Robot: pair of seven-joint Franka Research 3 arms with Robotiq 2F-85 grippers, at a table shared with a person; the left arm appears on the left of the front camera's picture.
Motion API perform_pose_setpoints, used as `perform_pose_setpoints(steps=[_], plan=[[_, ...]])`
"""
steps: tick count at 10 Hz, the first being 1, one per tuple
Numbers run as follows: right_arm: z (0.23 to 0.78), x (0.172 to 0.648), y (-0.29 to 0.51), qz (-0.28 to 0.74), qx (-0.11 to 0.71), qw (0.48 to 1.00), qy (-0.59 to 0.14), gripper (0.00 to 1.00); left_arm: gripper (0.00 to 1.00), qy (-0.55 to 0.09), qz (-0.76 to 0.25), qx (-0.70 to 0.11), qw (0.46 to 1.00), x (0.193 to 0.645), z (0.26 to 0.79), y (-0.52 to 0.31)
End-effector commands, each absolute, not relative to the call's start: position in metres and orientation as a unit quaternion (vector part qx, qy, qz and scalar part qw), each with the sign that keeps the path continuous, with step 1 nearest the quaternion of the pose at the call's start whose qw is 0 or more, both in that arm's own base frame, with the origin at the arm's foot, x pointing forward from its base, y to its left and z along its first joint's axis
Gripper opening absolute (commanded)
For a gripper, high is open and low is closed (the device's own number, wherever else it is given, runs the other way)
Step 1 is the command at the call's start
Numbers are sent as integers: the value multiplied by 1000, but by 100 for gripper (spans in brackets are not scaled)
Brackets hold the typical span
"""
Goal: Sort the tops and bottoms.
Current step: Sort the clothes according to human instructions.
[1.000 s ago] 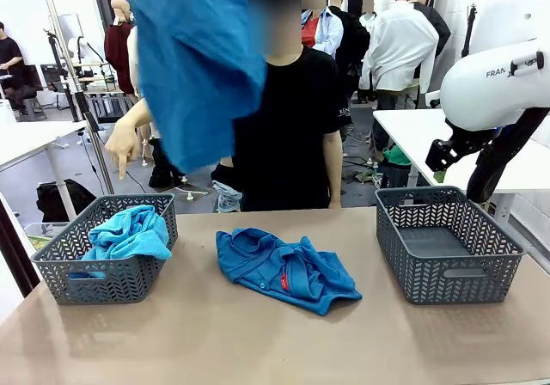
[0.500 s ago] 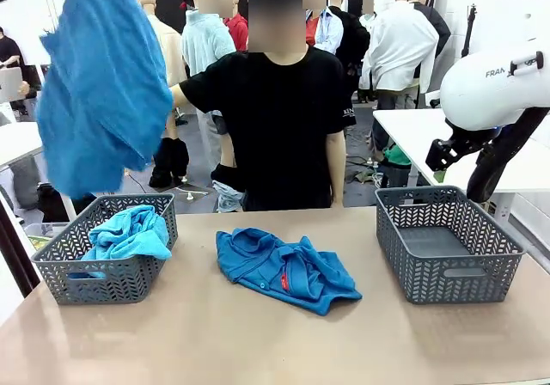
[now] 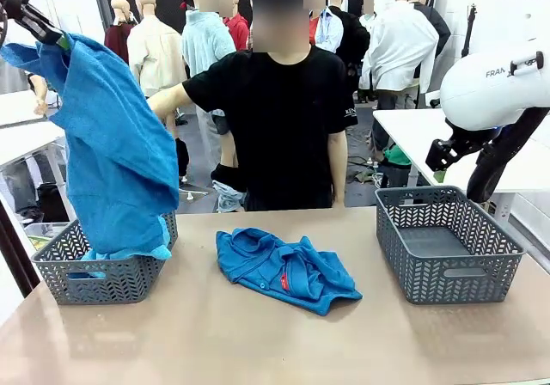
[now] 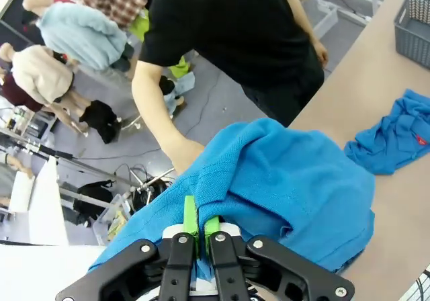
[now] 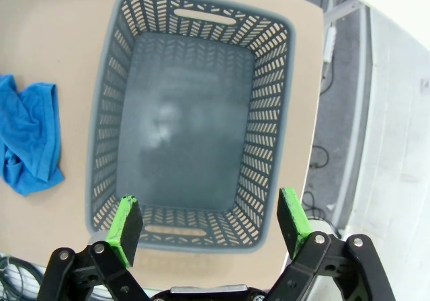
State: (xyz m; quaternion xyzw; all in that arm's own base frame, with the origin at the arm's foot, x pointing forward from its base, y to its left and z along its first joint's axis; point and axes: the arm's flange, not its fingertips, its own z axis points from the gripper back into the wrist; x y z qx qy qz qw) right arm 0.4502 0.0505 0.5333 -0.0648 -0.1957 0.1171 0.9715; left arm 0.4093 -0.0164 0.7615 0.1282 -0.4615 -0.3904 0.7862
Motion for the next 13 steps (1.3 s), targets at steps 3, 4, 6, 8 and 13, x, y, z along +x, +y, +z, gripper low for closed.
perform_pose_setpoints(steps=[3, 4, 6, 8, 13], plan=[[535, 452, 52, 111, -74, 972, -192, 100, 0, -468, -388, 126, 784, 410, 768, -17], [535, 452, 52, 111, -74, 972, -192, 100, 0, -468, -388, 126, 784, 410, 768, -17], [535, 452, 52, 111, -74, 972, -192, 100, 0, -441, -378, 105, 807, 433, 755, -12], [535, 452, 52, 111, -74, 972, -192, 100, 0, -386, -350, 83, 849, 483, 728, 16], [535, 452, 52, 111, -74, 972, -192, 100, 0, -191, -312, 5, 931, 567, 605, 45]])
